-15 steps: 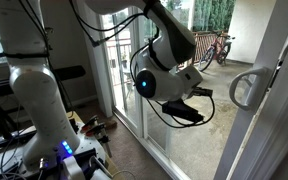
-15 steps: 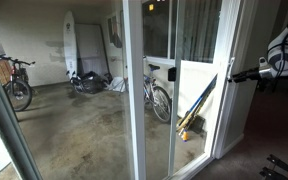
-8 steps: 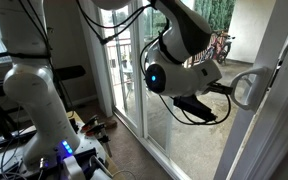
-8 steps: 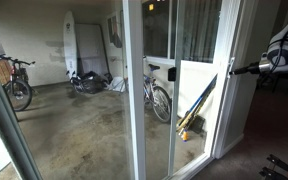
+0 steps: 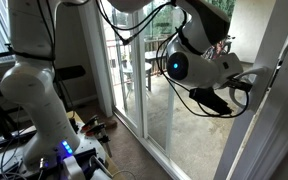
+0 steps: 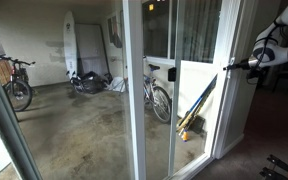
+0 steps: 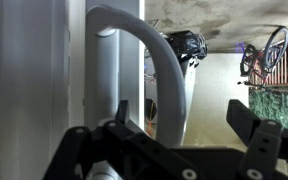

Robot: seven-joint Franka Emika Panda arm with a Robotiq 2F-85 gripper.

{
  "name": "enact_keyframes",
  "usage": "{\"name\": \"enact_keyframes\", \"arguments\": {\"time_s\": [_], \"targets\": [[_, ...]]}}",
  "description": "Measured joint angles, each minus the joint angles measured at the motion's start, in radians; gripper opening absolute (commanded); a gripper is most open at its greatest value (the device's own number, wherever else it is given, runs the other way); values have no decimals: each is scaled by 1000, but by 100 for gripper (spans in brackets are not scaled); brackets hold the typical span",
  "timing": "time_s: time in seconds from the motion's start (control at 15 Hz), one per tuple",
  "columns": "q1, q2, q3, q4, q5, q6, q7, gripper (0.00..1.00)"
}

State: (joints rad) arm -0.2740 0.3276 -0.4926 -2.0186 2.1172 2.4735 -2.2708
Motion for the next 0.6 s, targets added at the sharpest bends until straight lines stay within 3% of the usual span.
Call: {"name": "enact_keyframes", "arguments": {"time_s": [0.6], "targets": [[-12, 38, 35, -30, 1, 1, -93, 100]]}}
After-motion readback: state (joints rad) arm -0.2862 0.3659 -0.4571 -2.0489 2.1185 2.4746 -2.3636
